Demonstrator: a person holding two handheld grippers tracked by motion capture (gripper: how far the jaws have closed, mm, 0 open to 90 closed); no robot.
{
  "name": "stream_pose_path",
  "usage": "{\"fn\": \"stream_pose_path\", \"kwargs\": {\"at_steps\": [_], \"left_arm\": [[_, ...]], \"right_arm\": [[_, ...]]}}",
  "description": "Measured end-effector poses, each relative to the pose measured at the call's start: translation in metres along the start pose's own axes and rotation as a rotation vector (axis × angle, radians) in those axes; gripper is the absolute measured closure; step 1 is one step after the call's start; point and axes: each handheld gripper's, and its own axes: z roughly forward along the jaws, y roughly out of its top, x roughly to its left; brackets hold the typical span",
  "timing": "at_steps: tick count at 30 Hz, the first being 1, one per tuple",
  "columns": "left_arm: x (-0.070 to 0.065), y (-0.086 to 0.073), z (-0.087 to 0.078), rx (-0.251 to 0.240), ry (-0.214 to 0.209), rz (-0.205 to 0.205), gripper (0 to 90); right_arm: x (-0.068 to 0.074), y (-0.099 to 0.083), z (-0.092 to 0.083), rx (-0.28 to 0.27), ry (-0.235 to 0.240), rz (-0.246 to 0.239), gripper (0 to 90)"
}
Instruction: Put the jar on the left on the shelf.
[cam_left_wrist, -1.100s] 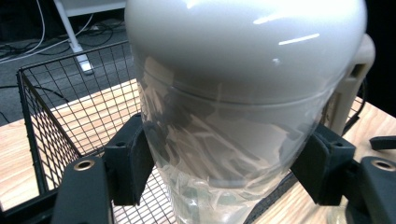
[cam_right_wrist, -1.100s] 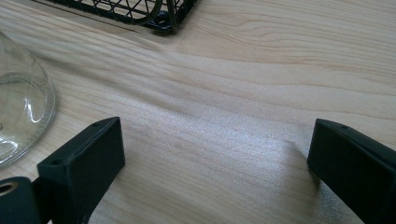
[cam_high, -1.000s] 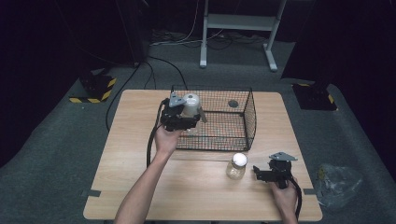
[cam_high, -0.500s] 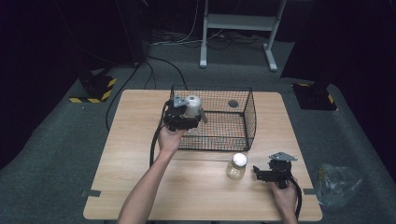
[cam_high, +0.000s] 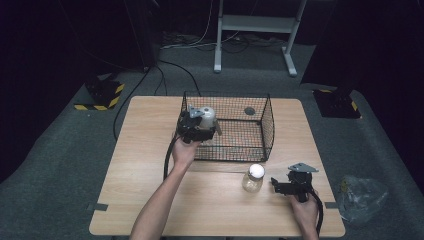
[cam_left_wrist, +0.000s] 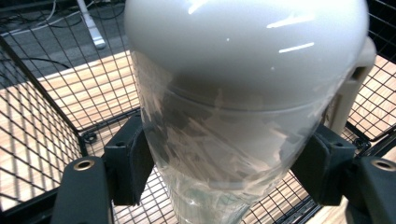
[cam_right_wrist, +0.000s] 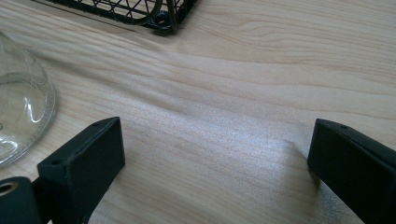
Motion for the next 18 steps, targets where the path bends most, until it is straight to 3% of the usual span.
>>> {"fn": "stream_pose_path", "kwargs": {"at_steps": [18], "left_arm": [[-0.003,-0.013,0.017,0.023,0.007,0.007,29.6]], "right_arm": [[0.0,0.0,0.0,0.0,-0.001,-0.001,3.9]]}}
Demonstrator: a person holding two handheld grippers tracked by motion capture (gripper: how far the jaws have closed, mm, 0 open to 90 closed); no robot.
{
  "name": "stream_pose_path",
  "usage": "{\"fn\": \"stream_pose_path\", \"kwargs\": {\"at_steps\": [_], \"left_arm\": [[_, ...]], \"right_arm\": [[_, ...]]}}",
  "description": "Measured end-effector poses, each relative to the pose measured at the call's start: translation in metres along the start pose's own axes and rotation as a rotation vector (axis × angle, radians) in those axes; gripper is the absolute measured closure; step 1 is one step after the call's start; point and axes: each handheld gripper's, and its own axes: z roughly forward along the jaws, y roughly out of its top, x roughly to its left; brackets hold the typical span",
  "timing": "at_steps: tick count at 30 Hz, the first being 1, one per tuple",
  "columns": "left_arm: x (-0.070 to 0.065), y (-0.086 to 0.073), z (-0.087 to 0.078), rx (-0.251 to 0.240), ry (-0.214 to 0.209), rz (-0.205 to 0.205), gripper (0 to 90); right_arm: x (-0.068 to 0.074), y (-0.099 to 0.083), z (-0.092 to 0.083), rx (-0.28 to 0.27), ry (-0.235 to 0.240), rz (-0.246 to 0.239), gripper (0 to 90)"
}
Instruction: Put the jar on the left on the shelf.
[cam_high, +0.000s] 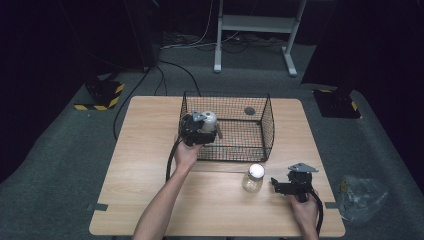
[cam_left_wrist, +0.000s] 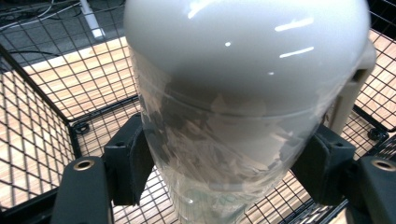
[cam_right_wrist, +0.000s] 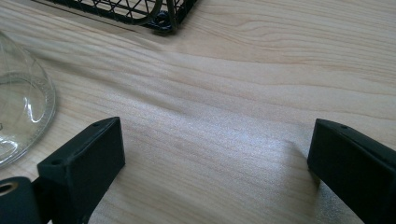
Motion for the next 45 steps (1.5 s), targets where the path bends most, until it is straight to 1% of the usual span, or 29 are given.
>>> {"fn": "stream_pose_path", "kwargs": {"at_steps": [9,14,16,20,28,36,41,45], "left_arm": [[0.001,-0.005,0.005,0.013,-0.002,-0.014,29.6],[0.0,-0.007,0.008,0.022,0.008,-0.014,29.6],[-0.001,-0.007,0.009,0.026,0.019,-0.005,29.6],[-0.002,-0.009,0.011,0.017,0.021,-0.016,29.6],[-0.005,-0.009,0.013,0.013,0.039,0.006,29.4],[-0.005,-0.011,0.011,0.021,0.04,0.015,29.2],[-0.006,-0.011,0.009,0.02,0.045,0.031,28.7],[-0.007,-0.01,0.008,0.014,0.047,0.033,27.6]], "right_arm": [[0.0,0.0,0.0,0.0,0.0,0.001,3.9],[0.0,0.0,0.0,0.0,0.001,0.001,3.9],[0.0,0.0,0.0,0.0,0.001,0.001,3.9],[0.0,0.0,0.0,0.0,0.001,0.001,3.9],[0.0,0.0,0.0,0.0,0.001,0.001,3.9],[0.0,0.0,0.0,0.0,0.001,0.001,3.9],[0.0,0.0,0.0,0.0,0.0,0.001,3.9],[0.0,0.0,0.0,0.0,0.001,0.001,3.9]]}}
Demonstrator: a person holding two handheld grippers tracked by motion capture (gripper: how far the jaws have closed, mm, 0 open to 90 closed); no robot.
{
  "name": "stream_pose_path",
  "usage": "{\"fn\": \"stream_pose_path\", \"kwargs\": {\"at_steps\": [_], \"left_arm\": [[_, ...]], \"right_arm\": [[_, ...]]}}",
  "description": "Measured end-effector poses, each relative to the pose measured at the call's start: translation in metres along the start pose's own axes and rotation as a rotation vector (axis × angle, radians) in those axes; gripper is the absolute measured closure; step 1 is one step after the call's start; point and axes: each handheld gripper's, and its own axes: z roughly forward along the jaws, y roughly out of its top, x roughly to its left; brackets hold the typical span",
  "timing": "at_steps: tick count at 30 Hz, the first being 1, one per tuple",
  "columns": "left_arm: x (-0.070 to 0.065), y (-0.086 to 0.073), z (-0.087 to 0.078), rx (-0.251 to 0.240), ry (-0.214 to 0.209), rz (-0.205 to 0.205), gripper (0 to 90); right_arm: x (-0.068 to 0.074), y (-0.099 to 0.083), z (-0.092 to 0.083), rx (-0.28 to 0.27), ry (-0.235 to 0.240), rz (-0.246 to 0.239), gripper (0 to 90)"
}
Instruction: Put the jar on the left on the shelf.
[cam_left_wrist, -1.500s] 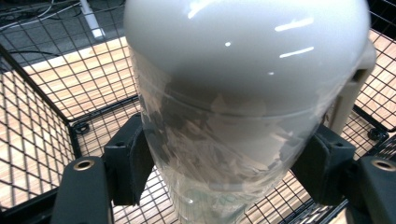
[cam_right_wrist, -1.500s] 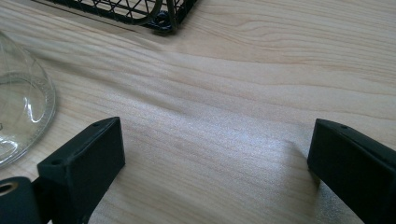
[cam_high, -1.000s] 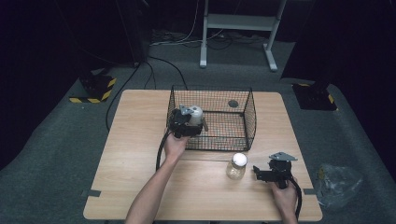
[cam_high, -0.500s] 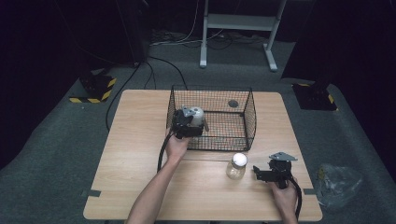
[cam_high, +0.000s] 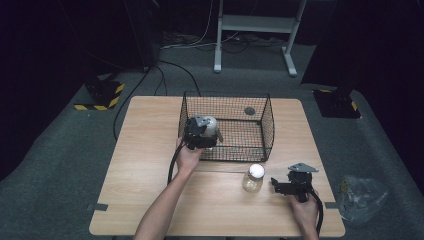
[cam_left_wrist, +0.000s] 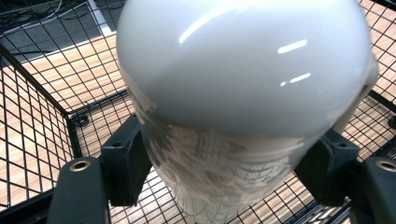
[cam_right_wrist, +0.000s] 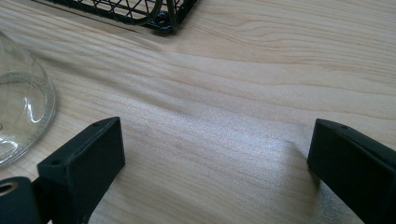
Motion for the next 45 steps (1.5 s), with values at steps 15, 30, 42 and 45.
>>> {"fn": "stream_pose_path", "kwargs": {"at_steps": [15,30,42,45], "left_arm": [[0.002,-0.002,-0.017,-0.026,0.014,0.007,18.6],[-0.002,-0.002,-0.044,-0.092,-0.002,0.016,16.2],[0.002,-0.004,-0.061,-0.134,-0.032,-0.012,15.3],[0.002,-0.005,-0.065,-0.141,-0.034,-0.012,15.2]], "right_arm": [[0.0,0.0,0.0,0.0,0.0,0.0,3.9],[0.0,0.0,0.0,0.0,0.0,0.0,3.9],[0.0,0.0,0.0,0.0,0.0,0.0,3.9],[0.0,0.0,0.0,0.0,0.0,0.0,3.9]]}}
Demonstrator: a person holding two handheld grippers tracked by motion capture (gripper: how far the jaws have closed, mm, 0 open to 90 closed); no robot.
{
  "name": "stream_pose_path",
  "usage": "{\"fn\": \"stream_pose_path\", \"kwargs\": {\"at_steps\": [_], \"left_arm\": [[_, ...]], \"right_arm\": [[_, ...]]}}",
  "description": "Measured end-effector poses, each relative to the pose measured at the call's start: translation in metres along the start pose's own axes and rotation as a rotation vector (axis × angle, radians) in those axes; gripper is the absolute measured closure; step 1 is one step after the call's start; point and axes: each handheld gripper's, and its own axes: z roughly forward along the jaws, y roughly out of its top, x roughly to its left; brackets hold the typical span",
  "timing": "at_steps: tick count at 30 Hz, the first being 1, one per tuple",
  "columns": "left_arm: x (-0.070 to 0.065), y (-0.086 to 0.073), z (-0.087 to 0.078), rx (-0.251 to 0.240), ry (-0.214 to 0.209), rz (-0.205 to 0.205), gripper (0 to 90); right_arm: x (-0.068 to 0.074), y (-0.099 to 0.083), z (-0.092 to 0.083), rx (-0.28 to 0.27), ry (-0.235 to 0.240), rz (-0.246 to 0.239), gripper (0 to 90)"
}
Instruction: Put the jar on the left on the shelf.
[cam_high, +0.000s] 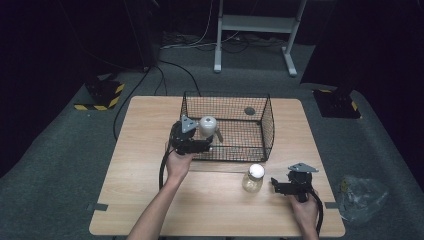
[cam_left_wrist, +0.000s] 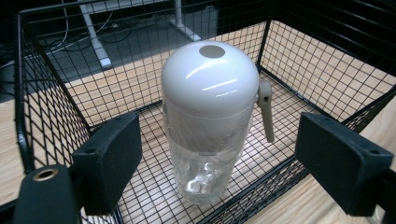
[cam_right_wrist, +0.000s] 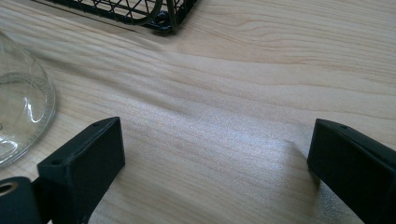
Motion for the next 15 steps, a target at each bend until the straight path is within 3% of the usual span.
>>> {"fn": "stream_pose_path", "kwargs": {"at_steps": [15], "left_arm": [[0.006,-0.002,-0.024,-0.034,-0.016,-0.029,15.1]], "right_arm": [[0.0,0.0,0.0,0.0,0.0,0.0,3.8]]}}
